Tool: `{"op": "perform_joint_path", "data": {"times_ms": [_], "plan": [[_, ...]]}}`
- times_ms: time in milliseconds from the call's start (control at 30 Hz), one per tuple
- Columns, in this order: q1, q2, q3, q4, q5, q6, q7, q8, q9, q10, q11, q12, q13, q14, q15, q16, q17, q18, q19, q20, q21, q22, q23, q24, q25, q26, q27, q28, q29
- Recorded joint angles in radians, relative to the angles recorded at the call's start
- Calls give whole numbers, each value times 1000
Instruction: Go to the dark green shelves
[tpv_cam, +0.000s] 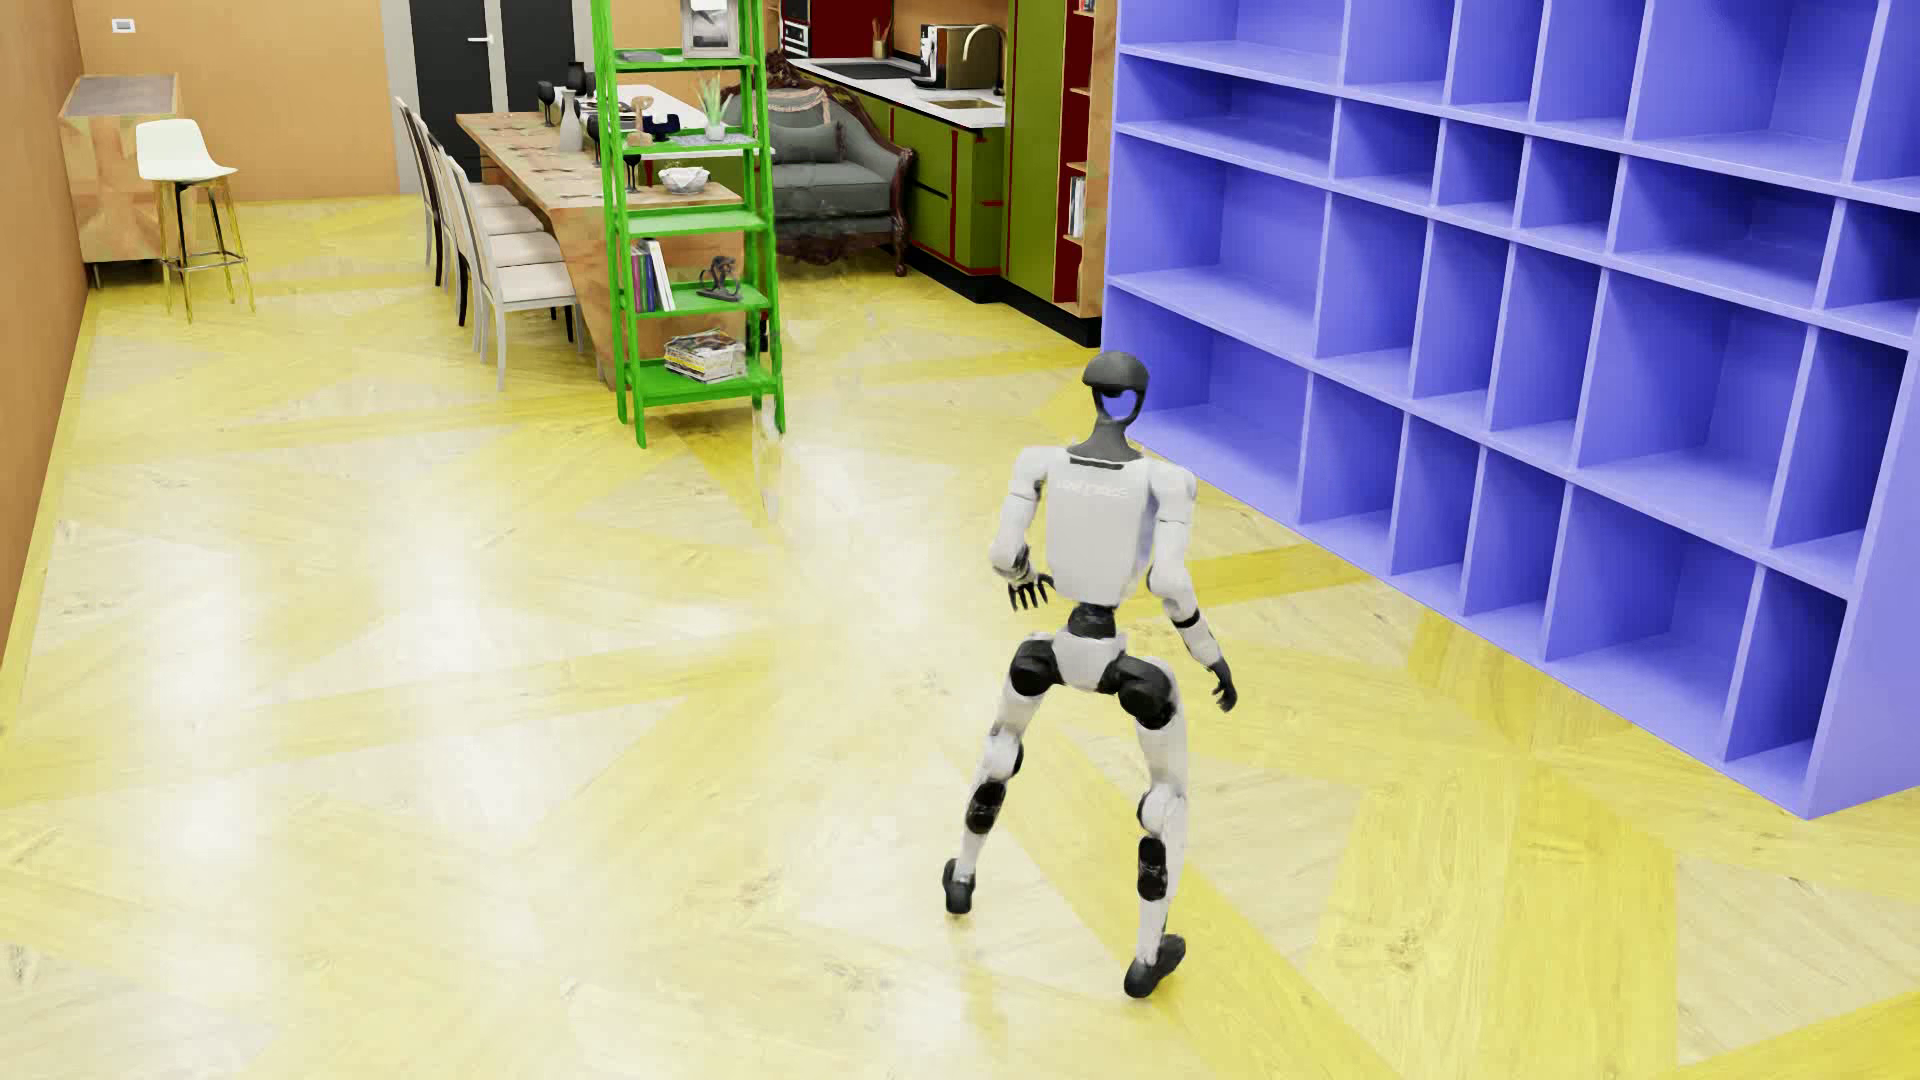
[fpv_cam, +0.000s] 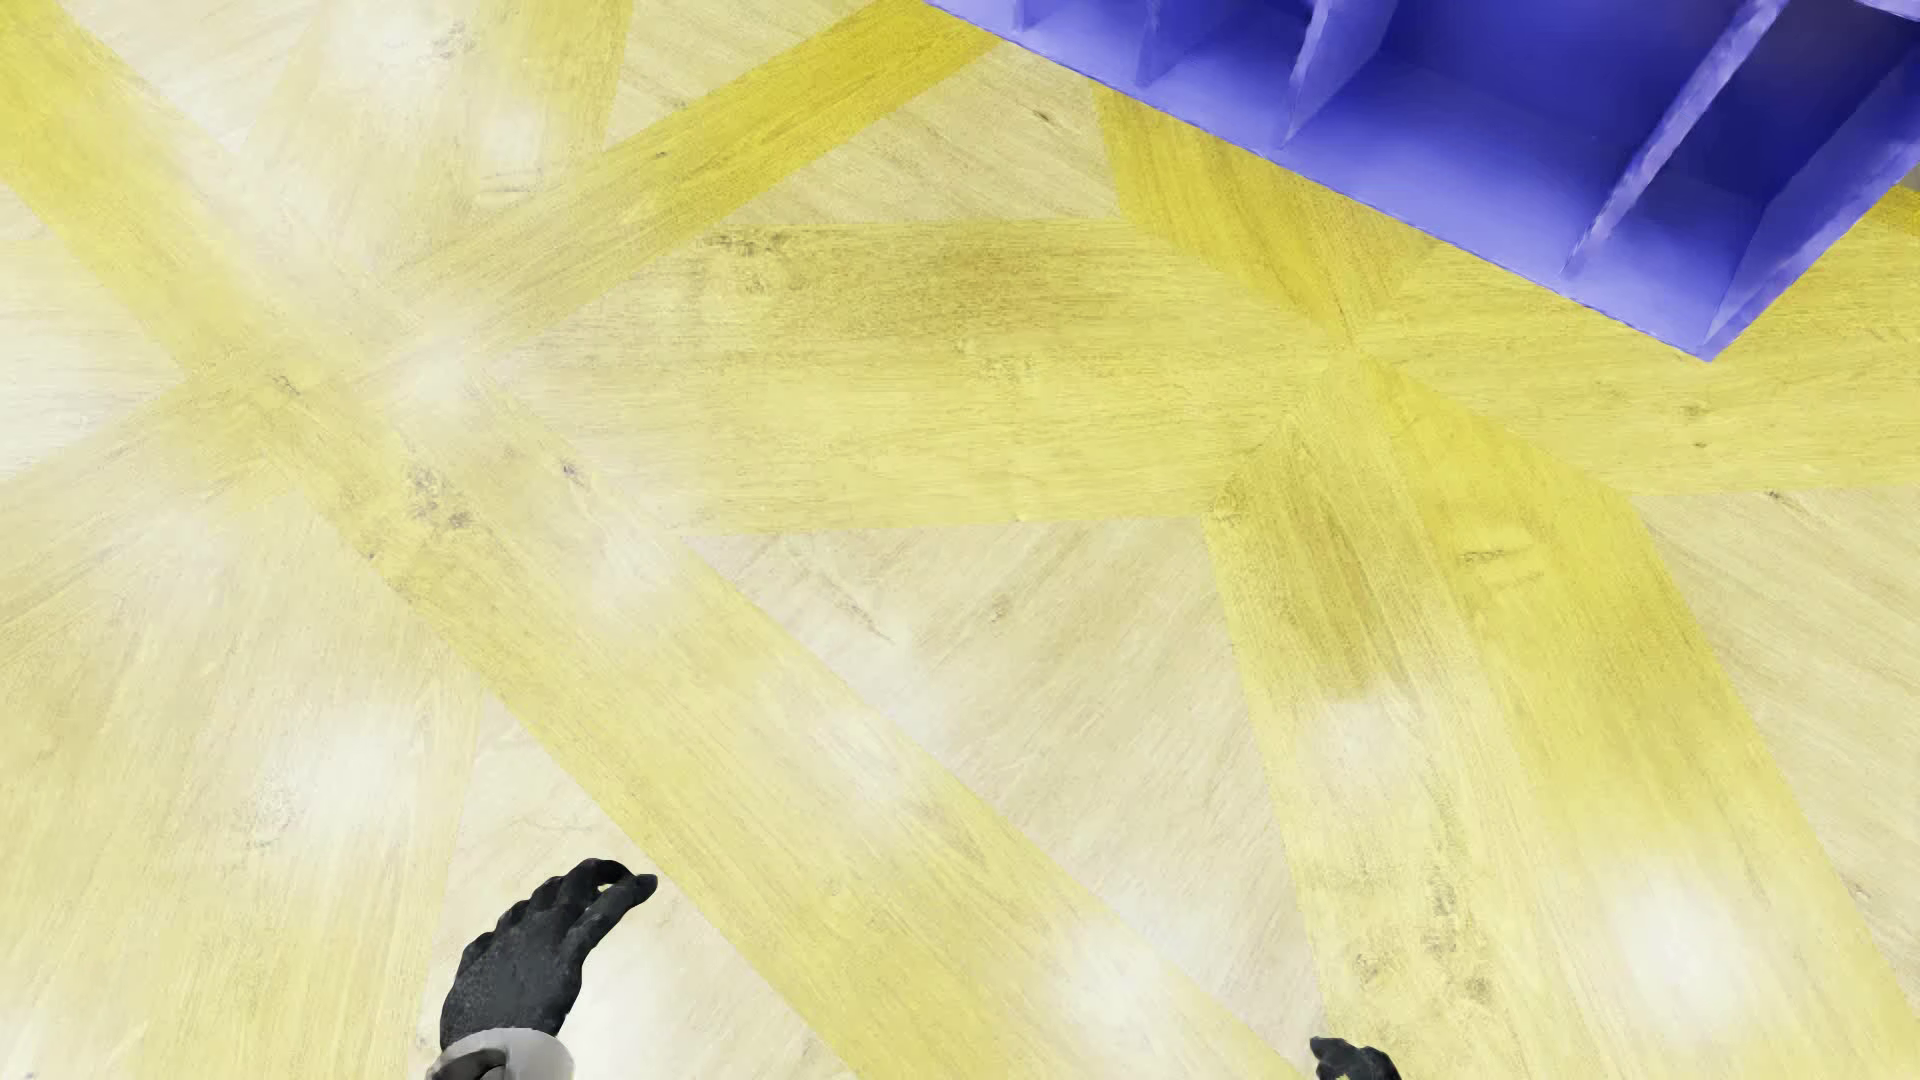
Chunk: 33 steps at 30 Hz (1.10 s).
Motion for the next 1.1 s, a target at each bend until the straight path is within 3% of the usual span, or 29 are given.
{"op": "perform_joint_path", "data": {"times_ms": [67, 133, 233, 267, 333, 400, 433, 500, 567, 600, 633, 667, 700, 733, 767, 833, 867, 933, 1000, 1033, 1100], "plan": [[38, 82, 5, -19, 19, 10, 87, -15, -10, 78, -130, -29, 29, -89, 56, -3, -35, 69, 0, -42, -16, 87, 85, 18, 2, 0, 49, -53, 43], [132, 163, 7, -14, 26, 21, 207, -13, -23, -14, -263, -56, 54, -88, 114, -48, -74, 77, 11, -21, -30, 192, 134, -57, -13, 33, 69, -54, 88], [212, 215, 9, -34, 19, 21, 254, 16, -36, -76, -339, -122, 63, -106, 143, -68, -69, 54, 34, 9, -90, 460, 149, -184, 3, 133, 79, -13, 71], [216, 209, 8, -40, 10, 17, 267, 27, -40, -74, -335, -149, 57, -120, 140, -52, -53, 63, 43, -9, -106, 568, 143, -199, 14, 169, 73, -31, 64], [186, 196, 5, -48, -14, 9, 268, 38, -45, -12, -327, -184, 38, -176, 129, 3, -24, 92, 67, -90, -97, 740, 122, -181, 21, 206, 43, -140, 74], [102, 190, 3, -35, -47, 4, 252, 19, -43, 142, -310, -189, 29, -250, 99, 72, -3, 124, 98, -154, -63, 790, 93, -153, 12, 173, -3, -254, 81], [58, 189, 4, -24, -70, 6, 262, -2, -42, 226, -292, -187, 28, -281, 80, 103, 7, 141, 114, -154, -53, 765, 78, -151, 11, 151, -22, -272, 76], [20, 196, 13, -35, -130, 14, 311, -59, -41, 320, -246, -187, 37, -351, 57, 135, 16, 195, 133, -111, -42, 643, 47, -156, 20, 118, -32, -212, 65], [27, 173, 28, -148, -222, 17, 265, -99, -39, 303, -109, -210, 72, -434, 115, 129, 6, 212, 125, -68, -60, 475, 19, -155, 30, 85, -23, -117, 55], [41, 127, 26, -214, -280, 15, 240, -112, -35, 275, 19, -231, 95, -454, 206, 121, 6, 226, 63, -64, -84, 392, 6, -150, 37, 67, -15, -87, 43], [64, 57, 15, -275, -333, 11, 217, -132, -29, 236, 170, -254, 119, -462, 316, 118, 14, 241, -109, -75, -109, 314, -3, -142, 46, 48, -7, -76, 31], [96, -30, -4, -331, -357, 7, 192, -150, -22, 189, 321, -279, 143, -464, 339, 123, 23, 250, -243, -97, -126, 244, -10, -136, 50, 27, -1, -82, 26], [138, -148, -30, -378, -274, 7, 157, -79, -14, 130, 471, -309, 168, -461, 275, 137, 32, 256, -275, -128, -134, 185, -15, -133, 49, 9, -2, -92, 33], [187, -264, -52, -413, -155, 11, 122, -31, -10, 63, 570, -349, 194, -454, 238, 158, 46, 261, -208, -164, -140, 145, -22, -137, 48, -2, -7, -99, 47], [236, -359, -66, -439, -54, 17, 90, -39, -8, 1, 586, -400, 222, -451, 212, 182, 63, 264, -105, -206, -149, 128, -29, -144, 50, -2, -11, -104, 65], [332, -504, -91, -471, 108, 30, 27, -84, -4, -83, 418, -534, 279, -471, 203, 231, 102, 267, 39, -311, -168, 157, -45, -141, 54, 24, -10, -128, 91], [381, -547, -103, -481, 165, 36, -9, -91, -1, -107, 257, -613, 307, -491, 220, 242, 122, 269, 77, -368, -176, 199, -50, -130, 50, 44, -8, -132, 93], [484, -559, -129, -486, 218, 48, -84, -76, 6, -131, -89, -746, 360, -501, 269, 208, 162, 267, 50, -463, -193, 355, -37, -135, 30, 96, 9, -90, 90], [565, -527, -155, -465, 207, 61, -146, -70, 15, -52, -108, -790, 406, -383, 355, 121, 190, 253, -110, -509, -210, 583, 6, -200, -9, 164, 47, -45, 115], [559, -506, -163, -447, 190, 67, -172, -78, 22, 69, -19, -772, 414, -235, 369, 87, 197, 217, -183, -515, -221, 688, 33, -240, -27, 201, 68, -33, 132], [410, -430, -170, -398, 179, 75, -176, -83, 39, 476, 112, -663, 381, 118, 250, 66, 182, 49, -230, -527, -231, 825, 87, -306, -64, 239, 105, -26, 163]]}}
